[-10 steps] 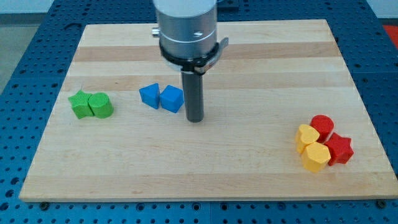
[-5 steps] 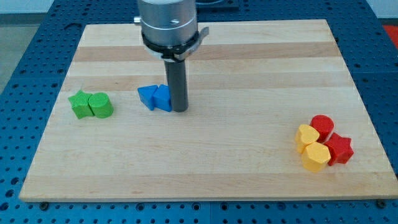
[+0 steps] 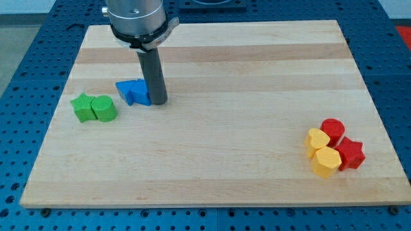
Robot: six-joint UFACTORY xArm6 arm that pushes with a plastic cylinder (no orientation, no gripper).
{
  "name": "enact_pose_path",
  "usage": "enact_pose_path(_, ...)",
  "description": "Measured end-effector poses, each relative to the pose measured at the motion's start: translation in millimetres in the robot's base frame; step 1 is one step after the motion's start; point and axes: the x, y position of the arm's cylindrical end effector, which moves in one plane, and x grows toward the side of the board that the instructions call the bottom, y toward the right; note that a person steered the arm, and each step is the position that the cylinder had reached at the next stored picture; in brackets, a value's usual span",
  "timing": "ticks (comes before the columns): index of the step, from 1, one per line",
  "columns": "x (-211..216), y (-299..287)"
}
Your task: Slide blue cube along with blue triangle towards the center left
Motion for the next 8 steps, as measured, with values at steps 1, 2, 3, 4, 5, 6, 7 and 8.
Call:
enact_pose_path(1, 0, -16)
enact_pose_path(2, 0, -34)
enact_pose_path(3, 0, -35)
enact_pose_path(4, -8, -32)
enact_pose_path(5, -20, -32)
enact_pose_path(6, -21, -46)
enact_pose_path(7, -21, -57)
enact_pose_path(8, -21, -57)
